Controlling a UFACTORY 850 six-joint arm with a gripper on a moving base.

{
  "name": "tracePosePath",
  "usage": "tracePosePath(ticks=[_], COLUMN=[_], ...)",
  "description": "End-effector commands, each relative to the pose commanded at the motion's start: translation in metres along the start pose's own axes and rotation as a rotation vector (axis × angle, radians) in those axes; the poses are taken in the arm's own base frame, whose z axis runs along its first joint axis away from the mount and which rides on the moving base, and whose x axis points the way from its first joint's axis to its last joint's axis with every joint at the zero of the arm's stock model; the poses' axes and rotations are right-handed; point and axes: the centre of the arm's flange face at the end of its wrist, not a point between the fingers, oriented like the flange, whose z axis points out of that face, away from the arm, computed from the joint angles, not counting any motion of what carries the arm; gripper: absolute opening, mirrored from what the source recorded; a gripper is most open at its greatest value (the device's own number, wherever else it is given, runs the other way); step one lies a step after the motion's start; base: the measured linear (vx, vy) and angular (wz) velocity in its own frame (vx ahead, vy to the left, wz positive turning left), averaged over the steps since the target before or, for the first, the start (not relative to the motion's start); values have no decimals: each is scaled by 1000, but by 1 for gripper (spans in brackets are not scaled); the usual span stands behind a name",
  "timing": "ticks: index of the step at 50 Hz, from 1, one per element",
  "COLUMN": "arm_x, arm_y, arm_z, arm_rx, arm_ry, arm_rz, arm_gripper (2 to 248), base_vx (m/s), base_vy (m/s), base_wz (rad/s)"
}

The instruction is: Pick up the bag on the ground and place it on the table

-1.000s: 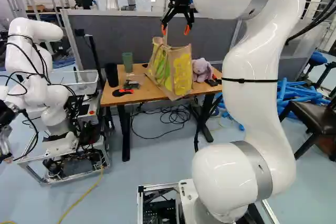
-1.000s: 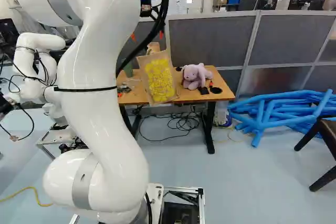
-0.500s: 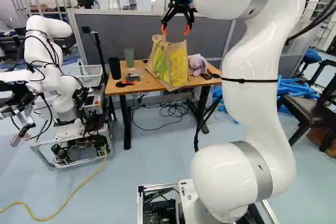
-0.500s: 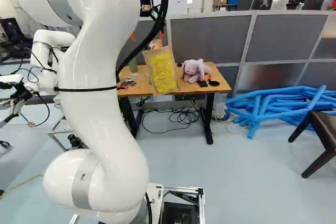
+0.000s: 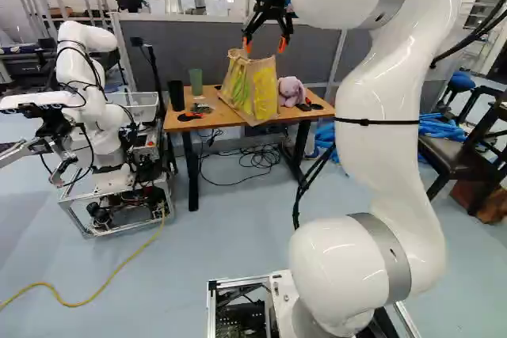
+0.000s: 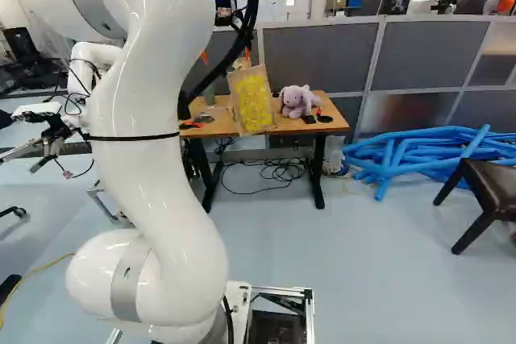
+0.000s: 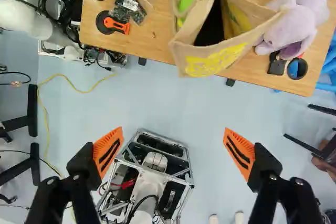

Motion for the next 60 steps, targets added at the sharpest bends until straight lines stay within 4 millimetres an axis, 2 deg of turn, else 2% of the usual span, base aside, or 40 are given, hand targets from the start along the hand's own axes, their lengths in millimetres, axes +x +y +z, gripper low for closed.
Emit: tracePosePath(ticks=[19,60], arm_x=[0,0], arm_y=[0,0], arm_z=[0,0], arm_rx=[0,0], arm_ry=[0,1], arm_rz=[0,0], arm_gripper=[247,247], base_vx=[-143,-1], base_vy=[-4,0], base_wz=[-3,0])
